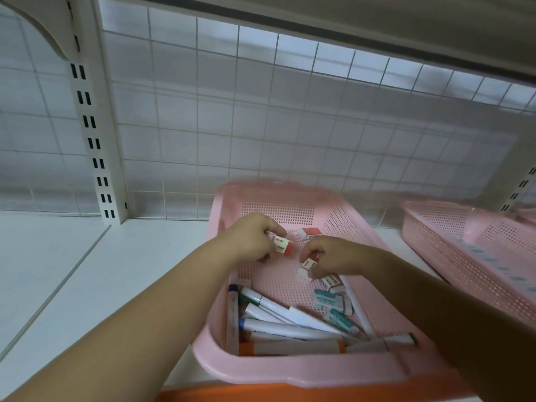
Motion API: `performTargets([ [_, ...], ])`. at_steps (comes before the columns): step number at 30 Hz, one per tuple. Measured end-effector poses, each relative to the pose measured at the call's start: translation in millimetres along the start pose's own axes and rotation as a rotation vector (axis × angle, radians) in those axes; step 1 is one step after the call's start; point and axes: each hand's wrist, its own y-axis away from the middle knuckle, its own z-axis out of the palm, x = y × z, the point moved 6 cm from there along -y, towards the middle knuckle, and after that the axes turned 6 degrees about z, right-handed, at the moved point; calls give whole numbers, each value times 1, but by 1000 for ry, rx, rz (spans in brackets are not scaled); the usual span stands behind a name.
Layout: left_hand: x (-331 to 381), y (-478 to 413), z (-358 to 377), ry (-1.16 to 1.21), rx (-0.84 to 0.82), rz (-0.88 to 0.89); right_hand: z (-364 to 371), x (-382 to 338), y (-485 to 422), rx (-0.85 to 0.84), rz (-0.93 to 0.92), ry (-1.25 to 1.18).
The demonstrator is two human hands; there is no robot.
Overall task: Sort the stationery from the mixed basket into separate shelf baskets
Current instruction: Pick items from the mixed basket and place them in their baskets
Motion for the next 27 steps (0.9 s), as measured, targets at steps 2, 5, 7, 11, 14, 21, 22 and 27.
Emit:
performTargets([
  [2, 0, 1, -3, 114, 19, -6, 2, 2, -1, -26, 12, -28],
  [5, -1, 1, -7, 299, 62, -37, 2, 6, -2, -21, 33, -57],
  [7, -1, 1, -8, 406, 66, -51, 0, 6, 0, -15, 18, -48],
  [11, 0, 3, -9, 505, 57, -58, -2, 0, 8, -18, -53, -67],
  [14, 3, 5, -9, 534, 49, -61, -11, -7, 12, 23, -96, -202],
  [21, 18, 6, -13, 634, 8, -90, -49, 2, 40, 114, -176, -484],
  [22, 23, 5, -13, 612, -2, -87, -53, 6, 46, 111, -193, -500],
  [27, 59, -5, -3, 517, -74, -28, -79, 28, 74, 187, -197, -543],
])
